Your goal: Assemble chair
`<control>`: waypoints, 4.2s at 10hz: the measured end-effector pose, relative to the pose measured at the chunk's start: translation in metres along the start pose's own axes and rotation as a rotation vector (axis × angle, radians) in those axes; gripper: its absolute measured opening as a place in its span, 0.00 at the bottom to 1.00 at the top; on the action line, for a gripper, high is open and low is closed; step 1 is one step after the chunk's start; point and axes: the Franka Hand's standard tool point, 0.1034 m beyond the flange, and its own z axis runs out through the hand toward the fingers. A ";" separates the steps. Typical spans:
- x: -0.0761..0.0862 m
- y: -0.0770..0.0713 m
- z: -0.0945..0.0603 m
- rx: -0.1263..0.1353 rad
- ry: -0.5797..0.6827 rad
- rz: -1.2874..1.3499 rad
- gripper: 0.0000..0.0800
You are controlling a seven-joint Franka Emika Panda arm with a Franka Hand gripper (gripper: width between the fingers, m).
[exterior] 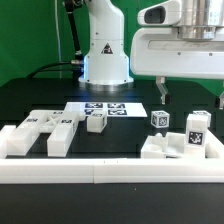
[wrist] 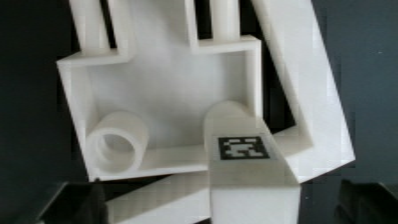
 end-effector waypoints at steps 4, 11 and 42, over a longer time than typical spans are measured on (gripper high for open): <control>-0.015 0.098 -0.001 0.032 -0.018 -0.136 0.81; -0.010 0.141 0.009 0.023 -0.035 -0.111 0.81; -0.088 0.207 0.060 -0.016 -0.818 -0.118 0.81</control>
Offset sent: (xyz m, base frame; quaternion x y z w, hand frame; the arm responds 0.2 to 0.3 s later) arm -0.0427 -0.0953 -0.0106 0.0664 -0.0356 -0.0386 0.9964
